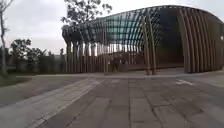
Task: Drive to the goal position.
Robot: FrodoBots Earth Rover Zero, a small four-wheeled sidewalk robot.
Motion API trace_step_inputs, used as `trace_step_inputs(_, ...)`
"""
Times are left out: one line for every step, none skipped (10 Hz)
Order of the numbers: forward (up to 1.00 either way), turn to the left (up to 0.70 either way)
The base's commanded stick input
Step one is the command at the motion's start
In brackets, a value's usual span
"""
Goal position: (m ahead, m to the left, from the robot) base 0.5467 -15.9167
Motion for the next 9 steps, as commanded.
trace_step_inputs(1.00, -0.33)
trace_step_inputs(1.00, -0.33)
trace_step_inputs(1.00, -0.33)
trace_step_inputs(1.00, -0.33)
trace_step_inputs(1.00, -0.33)
trace_step_inputs(1.00, 0.07)
trace_step_inputs(1.00, 0.07)
trace_step_inputs(1.00, 0.07)
trace_step_inputs(1.00, 0.07)
